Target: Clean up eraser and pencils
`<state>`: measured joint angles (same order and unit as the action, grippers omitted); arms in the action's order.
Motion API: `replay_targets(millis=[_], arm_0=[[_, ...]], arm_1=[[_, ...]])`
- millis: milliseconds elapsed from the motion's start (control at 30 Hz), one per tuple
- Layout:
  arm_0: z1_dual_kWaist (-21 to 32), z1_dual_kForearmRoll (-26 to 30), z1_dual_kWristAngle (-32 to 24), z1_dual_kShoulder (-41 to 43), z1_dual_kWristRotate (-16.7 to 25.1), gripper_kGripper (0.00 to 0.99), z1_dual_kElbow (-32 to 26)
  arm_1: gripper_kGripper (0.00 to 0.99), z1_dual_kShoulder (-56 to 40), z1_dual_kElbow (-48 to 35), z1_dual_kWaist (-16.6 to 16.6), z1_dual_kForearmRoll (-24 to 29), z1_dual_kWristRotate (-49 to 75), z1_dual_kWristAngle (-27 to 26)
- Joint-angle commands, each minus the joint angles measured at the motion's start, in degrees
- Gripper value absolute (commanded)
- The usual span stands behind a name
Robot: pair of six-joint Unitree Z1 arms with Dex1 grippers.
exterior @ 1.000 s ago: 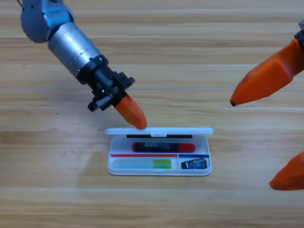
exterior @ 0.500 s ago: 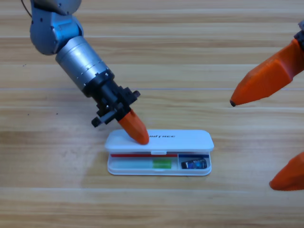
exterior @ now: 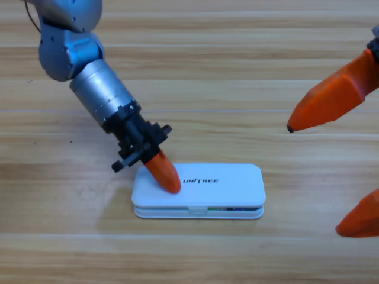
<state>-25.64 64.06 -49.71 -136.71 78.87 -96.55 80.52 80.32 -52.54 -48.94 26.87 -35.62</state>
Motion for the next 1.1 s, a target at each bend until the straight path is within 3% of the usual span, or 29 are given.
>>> replay_targets(millis=[33,367,467,600,633,700,733,767,933,1100], arm_0=[[-1.5,-3.5,2.4,-1.0,-1.3,0.000,3.9],[-2.7,-8.1,4.5,2.2,-4.1,0.000,8.5],[-2.6,-5.8,6.1,7.2,-4.7,0.000,7.5],[-2.4,3.0,8.9,16.4,-3.8,0.018,3.6],[-2.4,5.3,10.0,18.7,-3.2,0.308,3.1],[-2.6,7.1,10.1,23.6,-3.2,0.746,4.5],[-3.3,7.3,9.7,26.3,-3.4,0.917,6.2],[-4.6,7.3,9.7,29.0,-4.0,0.983,8.0],[-14.7,7.3,9.5,38.8,-12.8,0.990,13.3],[-20.4,5.5,7.9,46.6,-18.0,0.990,14.5]], arm_1=[[0.985,1.1,-1.7,1.0,1.7,-0.6,-0.9],[0.985,1.1,-1.7,1.0,1.7,-0.6,-0.9],[0.985,1.1,-1.7,1.0,1.7,-0.6,-0.9],[0.985,1.1,-1.7,1.0,1.7,-0.6,-0.9],[0.985,1.1,-1.7,1.0,1.7,-0.6,-0.9],[0.985,1.1,-1.7,1.0,1.7,-0.6,-0.9],[0.985,1.1,-1.7,1.0,1.7,-0.6,-0.9],[0.985,1.1,-1.7,1.0,1.7,-0.6,-0.9],[0.985,1.1,-1.7,1.0,1.7,-0.6,-0.9],[0.985,1.1,-1.7,1.0,1.8,-0.6,-0.9]])
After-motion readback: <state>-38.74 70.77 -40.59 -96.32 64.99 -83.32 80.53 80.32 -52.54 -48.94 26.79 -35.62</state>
